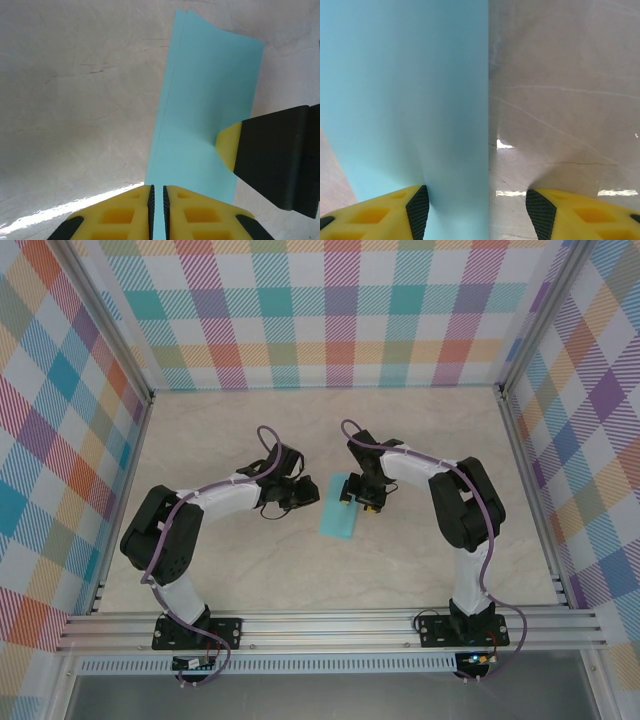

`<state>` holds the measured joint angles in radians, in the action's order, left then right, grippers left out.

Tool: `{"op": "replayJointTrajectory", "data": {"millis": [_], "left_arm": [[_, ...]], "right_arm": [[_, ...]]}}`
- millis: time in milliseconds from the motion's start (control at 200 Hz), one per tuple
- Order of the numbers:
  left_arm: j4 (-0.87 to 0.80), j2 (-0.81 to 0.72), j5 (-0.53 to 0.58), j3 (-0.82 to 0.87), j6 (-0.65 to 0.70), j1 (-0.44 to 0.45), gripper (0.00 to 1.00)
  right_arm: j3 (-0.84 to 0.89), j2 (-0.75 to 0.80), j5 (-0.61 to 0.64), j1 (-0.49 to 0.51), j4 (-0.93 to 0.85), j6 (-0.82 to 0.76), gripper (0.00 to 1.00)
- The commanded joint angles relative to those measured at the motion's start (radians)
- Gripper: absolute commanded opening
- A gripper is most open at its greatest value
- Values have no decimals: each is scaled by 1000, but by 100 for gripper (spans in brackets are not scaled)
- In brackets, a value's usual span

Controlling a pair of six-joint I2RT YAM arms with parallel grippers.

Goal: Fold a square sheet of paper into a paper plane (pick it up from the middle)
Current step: Hold the square sheet of paper at the center of the table.

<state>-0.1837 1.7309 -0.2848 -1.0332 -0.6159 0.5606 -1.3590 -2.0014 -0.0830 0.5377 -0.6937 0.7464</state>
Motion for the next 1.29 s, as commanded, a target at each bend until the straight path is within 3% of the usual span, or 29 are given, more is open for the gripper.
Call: {"op": "replayJointTrajectory", "data": {"millis": [0, 165, 1290], "left_arm": [[-28, 4, 31, -25, -22, 15, 16], [-30, 1, 40, -24, -23, 15, 16], [-15, -3, 10, -21, -16, 15, 18]], "right_arm": [[58, -114, 77, -12, -64, -23, 60], [46, -113, 72, -12, -68, -30, 64], [17, -135, 78, -12, -81, -25, 64]]}}
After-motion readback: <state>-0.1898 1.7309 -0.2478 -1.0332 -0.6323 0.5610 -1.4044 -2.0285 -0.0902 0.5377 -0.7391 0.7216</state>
